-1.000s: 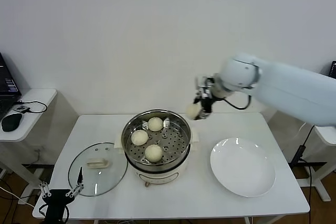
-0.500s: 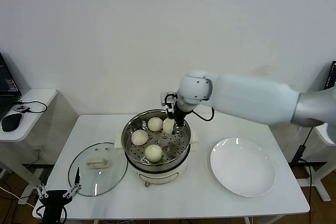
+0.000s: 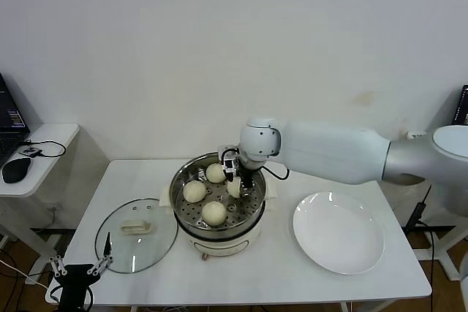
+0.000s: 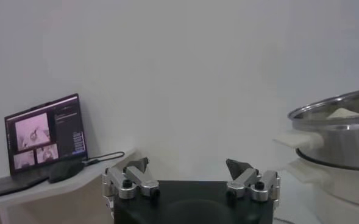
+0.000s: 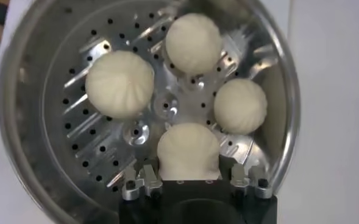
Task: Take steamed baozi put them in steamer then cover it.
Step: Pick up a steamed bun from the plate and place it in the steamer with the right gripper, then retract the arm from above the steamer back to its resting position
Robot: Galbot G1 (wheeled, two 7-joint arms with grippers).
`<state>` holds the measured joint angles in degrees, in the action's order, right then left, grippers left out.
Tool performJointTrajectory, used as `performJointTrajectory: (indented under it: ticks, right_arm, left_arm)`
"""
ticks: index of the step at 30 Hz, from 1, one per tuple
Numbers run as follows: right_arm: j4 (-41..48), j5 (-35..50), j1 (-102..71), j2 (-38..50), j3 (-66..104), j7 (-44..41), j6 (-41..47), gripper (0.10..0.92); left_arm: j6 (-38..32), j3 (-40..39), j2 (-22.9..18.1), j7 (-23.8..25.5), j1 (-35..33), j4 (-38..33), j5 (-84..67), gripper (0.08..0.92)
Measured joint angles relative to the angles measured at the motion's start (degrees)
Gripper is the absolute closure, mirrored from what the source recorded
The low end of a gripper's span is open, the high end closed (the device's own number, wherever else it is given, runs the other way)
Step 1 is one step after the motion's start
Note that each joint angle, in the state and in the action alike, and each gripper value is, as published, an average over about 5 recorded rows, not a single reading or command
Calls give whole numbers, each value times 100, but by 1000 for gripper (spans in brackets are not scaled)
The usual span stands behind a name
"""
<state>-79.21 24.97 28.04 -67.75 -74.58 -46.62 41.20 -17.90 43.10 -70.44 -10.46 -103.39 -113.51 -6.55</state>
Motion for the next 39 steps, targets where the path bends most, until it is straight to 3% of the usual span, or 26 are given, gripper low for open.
performJointTrajectory:
  ticks: [10, 18, 29, 39]
  right_arm:
    - [-68, -30, -32, 78, 86, 119, 15, 218]
    - [-438, 222, 70, 465, 422, 472, 25, 203]
    - [-1563, 1021, -839, 1714, 1449, 2869, -660, 203]
    - [-2242, 509, -3983, 2404, 4335, 4353, -2292, 203]
  left_arm:
    - [5, 7, 3, -1, 15, -7, 0, 177]
    - [67, 9, 13, -8, 31, -33, -29, 177]
    - [309, -58, -32, -175, 102, -57, -155, 177]
    - [539, -123, -50, -278, 102, -95, -114, 177]
